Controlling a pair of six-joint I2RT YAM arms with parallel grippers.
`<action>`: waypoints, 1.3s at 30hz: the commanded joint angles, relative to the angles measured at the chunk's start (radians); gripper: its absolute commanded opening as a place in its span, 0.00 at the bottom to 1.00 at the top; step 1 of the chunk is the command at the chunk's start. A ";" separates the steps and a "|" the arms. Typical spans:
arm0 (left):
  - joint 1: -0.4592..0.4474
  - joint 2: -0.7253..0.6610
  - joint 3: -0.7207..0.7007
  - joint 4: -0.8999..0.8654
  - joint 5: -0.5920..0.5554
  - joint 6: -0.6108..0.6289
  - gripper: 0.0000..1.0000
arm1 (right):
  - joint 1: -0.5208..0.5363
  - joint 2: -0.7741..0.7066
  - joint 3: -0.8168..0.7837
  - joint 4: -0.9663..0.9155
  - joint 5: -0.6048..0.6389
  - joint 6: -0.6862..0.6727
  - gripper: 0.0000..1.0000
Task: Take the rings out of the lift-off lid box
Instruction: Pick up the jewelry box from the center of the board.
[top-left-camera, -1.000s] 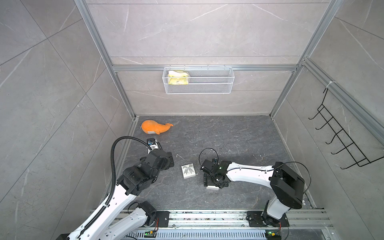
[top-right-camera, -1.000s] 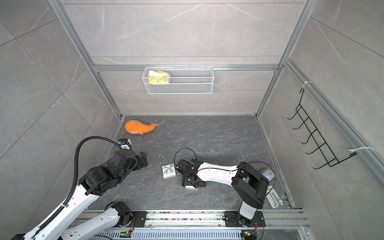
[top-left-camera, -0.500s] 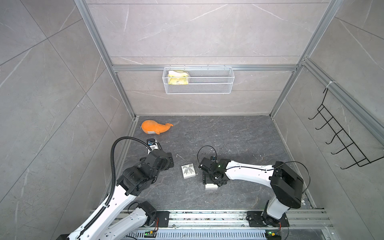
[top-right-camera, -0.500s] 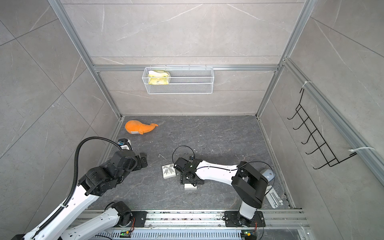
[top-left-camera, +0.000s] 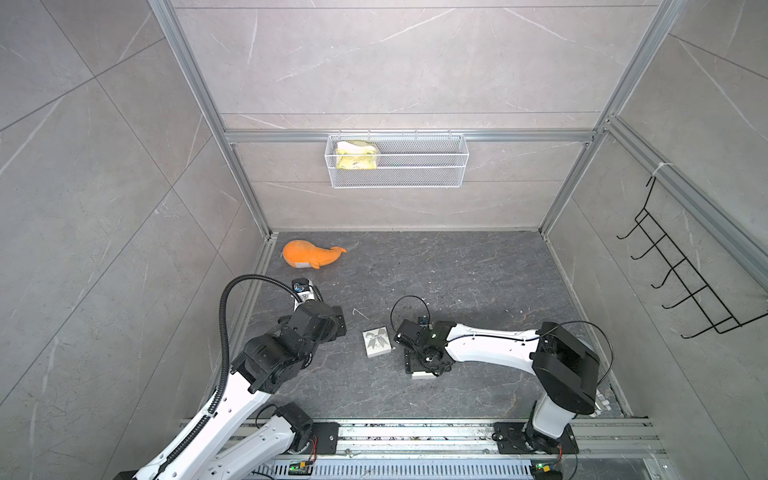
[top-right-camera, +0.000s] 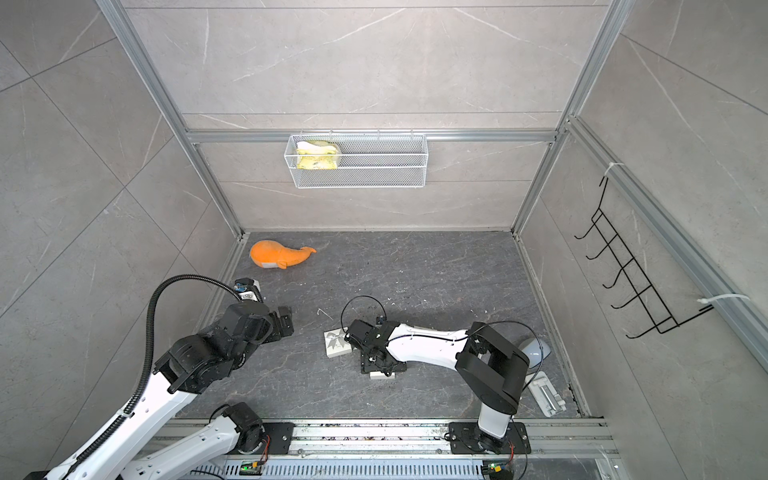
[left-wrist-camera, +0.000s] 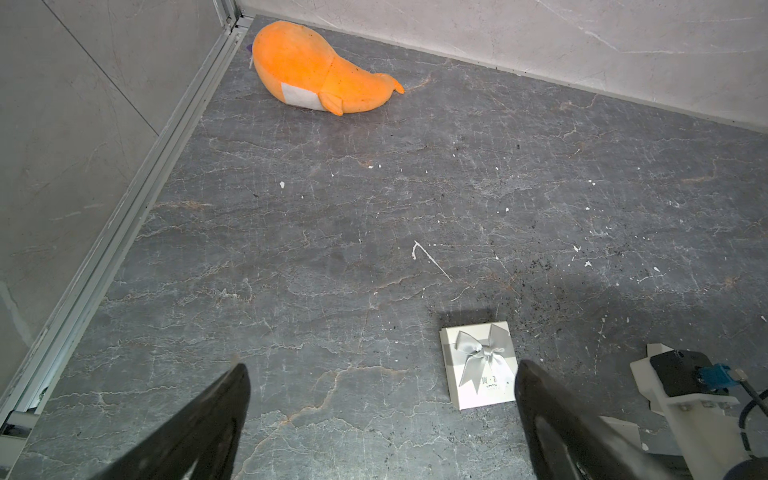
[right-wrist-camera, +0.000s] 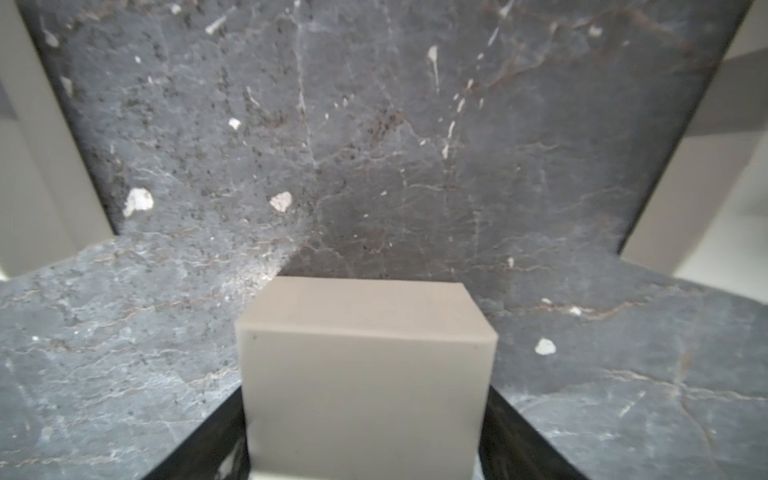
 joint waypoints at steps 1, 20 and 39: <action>0.006 -0.012 -0.003 -0.009 -0.016 0.022 1.00 | 0.005 -0.010 0.018 -0.009 -0.003 -0.002 0.77; 0.005 -0.015 -0.010 -0.006 -0.002 0.015 1.00 | -0.214 -0.239 -0.210 0.294 -0.416 -0.005 0.70; 0.004 -0.071 -0.387 0.576 0.592 -0.196 1.00 | -0.357 -0.205 -0.334 0.677 -0.734 0.094 0.71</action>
